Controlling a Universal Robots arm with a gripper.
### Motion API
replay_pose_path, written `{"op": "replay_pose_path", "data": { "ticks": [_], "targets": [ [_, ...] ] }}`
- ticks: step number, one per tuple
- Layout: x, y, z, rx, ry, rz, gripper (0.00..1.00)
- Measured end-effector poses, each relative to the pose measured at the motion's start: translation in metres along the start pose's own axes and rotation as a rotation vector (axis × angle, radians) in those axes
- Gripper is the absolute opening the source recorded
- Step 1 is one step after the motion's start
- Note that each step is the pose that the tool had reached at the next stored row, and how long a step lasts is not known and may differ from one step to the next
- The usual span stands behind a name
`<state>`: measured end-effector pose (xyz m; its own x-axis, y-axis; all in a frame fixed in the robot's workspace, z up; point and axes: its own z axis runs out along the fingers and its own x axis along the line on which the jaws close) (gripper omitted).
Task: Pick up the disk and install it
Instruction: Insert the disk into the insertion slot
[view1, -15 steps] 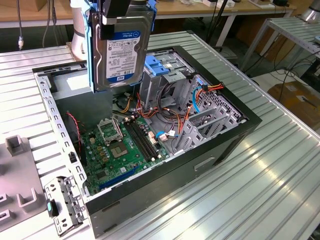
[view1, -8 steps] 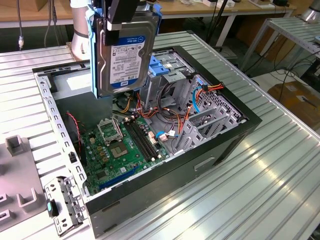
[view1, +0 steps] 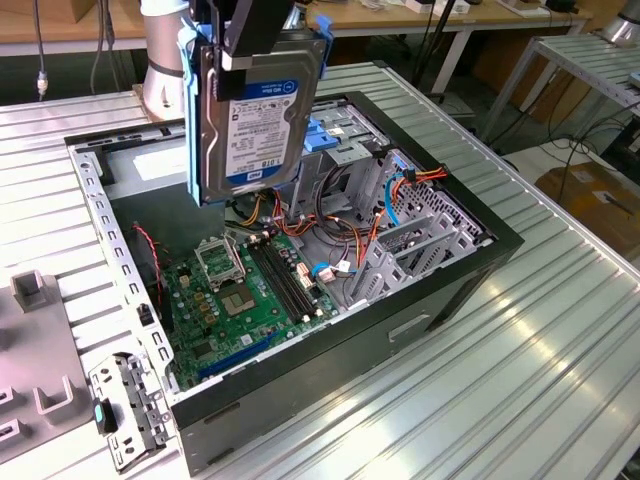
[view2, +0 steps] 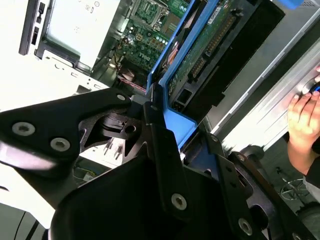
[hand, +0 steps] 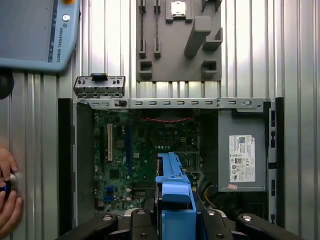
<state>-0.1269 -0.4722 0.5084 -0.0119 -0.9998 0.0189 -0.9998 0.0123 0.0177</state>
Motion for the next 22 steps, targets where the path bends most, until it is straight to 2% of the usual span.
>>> {"op": "replay_pose_path", "data": {
  "ticks": [2, 9, 14, 22],
  "targets": [
    [0.0015, -0.0019, 0.0, -0.0001, 0.0001, 0.0, 0.37],
    [0.0037, -0.0196, -0.0002, 0.0, 0.0001, 0.0, 0.37],
    [0.0048, -0.0281, -0.0003, 0.0, 0.0001, 0.0, 0.37],
    [0.0283, -0.0291, 0.0007, -0.0001, 0.0016, 0.0, 0.37]
  ]
}}
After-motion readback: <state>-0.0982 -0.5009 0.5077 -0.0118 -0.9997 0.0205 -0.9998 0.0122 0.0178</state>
